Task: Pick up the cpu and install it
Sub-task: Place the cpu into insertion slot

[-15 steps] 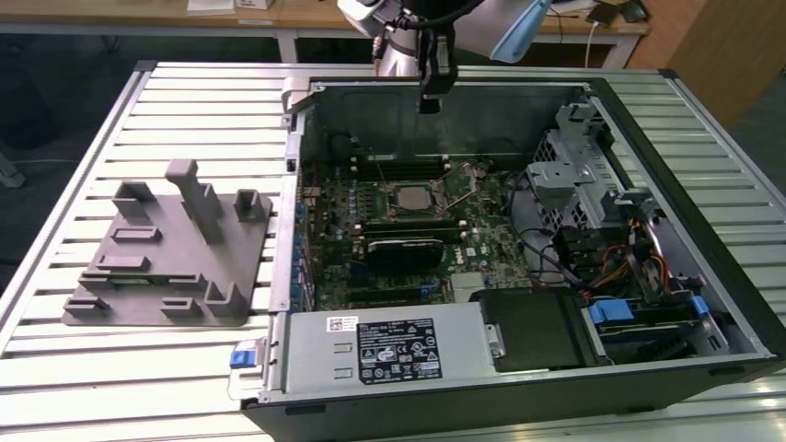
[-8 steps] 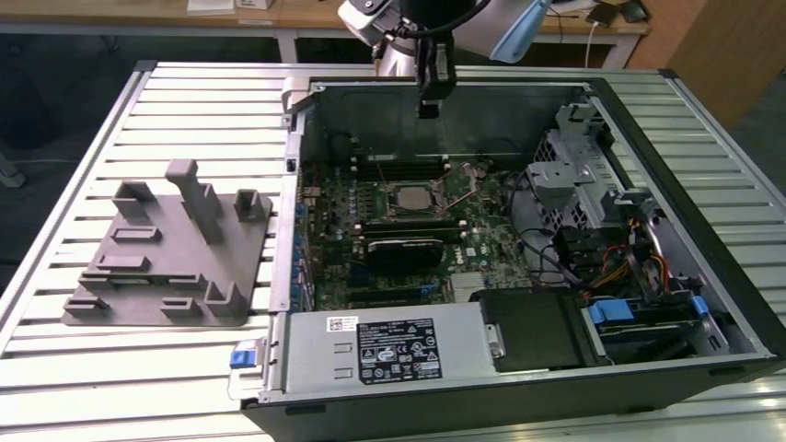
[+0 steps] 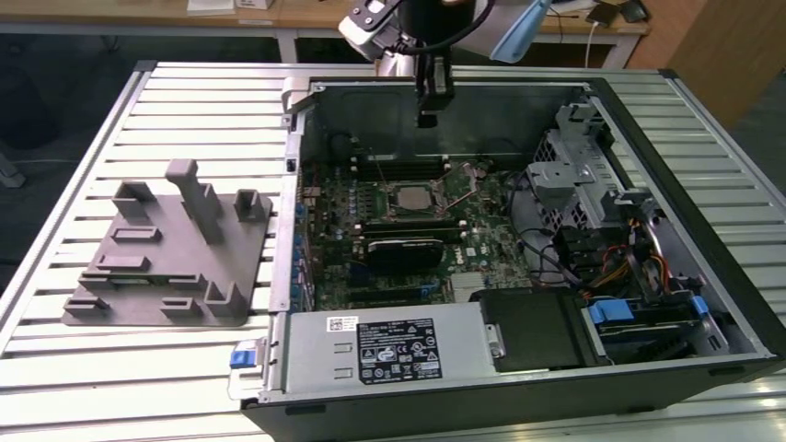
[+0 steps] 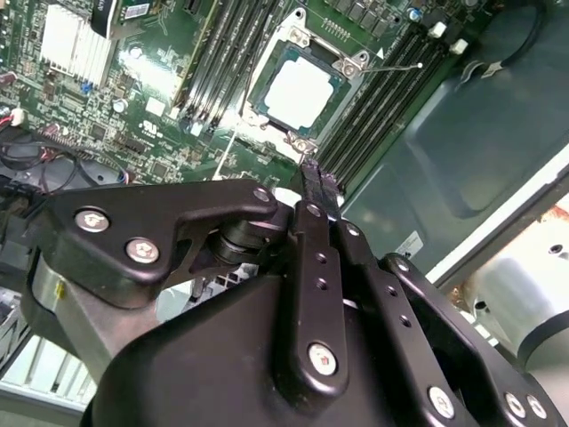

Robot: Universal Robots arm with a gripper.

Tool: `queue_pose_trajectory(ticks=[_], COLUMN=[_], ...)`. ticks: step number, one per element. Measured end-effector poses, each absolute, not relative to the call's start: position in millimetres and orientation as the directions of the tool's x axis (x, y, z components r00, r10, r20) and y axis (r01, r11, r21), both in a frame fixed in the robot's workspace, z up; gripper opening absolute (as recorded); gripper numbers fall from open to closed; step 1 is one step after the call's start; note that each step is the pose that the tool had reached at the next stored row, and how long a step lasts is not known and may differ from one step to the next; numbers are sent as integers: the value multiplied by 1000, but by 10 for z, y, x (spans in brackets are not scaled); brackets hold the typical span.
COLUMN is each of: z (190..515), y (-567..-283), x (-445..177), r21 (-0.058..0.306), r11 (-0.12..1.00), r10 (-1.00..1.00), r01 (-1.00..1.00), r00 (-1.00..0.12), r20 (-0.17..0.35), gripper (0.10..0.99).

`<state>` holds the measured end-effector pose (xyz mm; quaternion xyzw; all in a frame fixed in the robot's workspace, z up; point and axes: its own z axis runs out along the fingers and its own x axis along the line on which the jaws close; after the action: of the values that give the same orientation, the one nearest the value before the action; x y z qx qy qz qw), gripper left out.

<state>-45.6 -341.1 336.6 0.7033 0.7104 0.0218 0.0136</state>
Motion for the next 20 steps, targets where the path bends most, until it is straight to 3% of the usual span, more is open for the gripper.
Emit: queue_pose_trajectory(ticks=[20], z=[3009], y=[-3411], x=[-456], r21=[50], r11=[8], r10=[1000], r01=[999], r00=[-9], r20=[11], gripper=[106])
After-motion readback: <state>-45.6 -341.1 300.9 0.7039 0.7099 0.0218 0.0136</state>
